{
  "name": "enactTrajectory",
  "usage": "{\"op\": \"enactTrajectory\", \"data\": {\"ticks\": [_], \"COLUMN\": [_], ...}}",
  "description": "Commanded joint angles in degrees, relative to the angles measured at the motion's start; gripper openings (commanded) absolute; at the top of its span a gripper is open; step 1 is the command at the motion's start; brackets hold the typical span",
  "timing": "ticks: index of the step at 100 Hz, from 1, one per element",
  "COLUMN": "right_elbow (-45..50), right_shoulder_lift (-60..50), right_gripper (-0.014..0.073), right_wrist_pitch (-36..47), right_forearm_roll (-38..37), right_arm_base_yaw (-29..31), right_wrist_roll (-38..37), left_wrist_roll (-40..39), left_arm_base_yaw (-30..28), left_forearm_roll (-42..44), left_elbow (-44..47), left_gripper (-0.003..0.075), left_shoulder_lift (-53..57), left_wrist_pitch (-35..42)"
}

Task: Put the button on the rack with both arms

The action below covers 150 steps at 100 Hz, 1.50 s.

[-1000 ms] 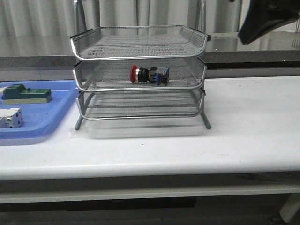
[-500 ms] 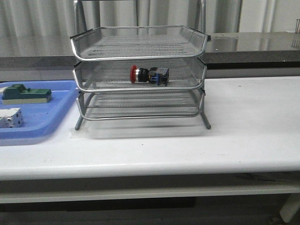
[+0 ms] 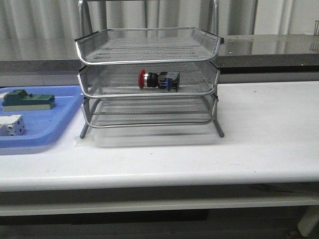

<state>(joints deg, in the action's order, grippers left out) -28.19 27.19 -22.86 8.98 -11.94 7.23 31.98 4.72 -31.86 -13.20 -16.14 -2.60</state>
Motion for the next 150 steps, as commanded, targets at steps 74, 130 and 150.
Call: {"op": "enactTrajectory", "data": {"ticks": [74, 130, 150], "right_elbow": [-1.5, 12.5, 20.9], "right_shoulder_lift": [-0.3, -11.0, -17.7], "right_gripper": [-0.0057, -0.0057, -0.0057], "right_wrist_pitch": [2.8, 18.6, 24.6], "right_forearm_roll": [-0.2, -11.0, -10.5], "right_arm_base_yaw": [0.4, 1.6, 5.8], "right_wrist_roll": [-0.1, -13.1, -13.2], "left_wrist_roll": [-0.5, -0.5, -0.5], "left_arm_base_yaw": [-0.2, -0.2, -0.2], "left_forearm_roll": [-0.6, -0.6, -0.6], "left_elbow": [-1.7, -1.7, -1.7], "left_gripper": [-0.0020, -0.0020, -0.0020], "left_shoulder_lift": [-0.4, -0.4, -0.4], "left_wrist_pitch": [4.0, 4.0, 4.0]}}
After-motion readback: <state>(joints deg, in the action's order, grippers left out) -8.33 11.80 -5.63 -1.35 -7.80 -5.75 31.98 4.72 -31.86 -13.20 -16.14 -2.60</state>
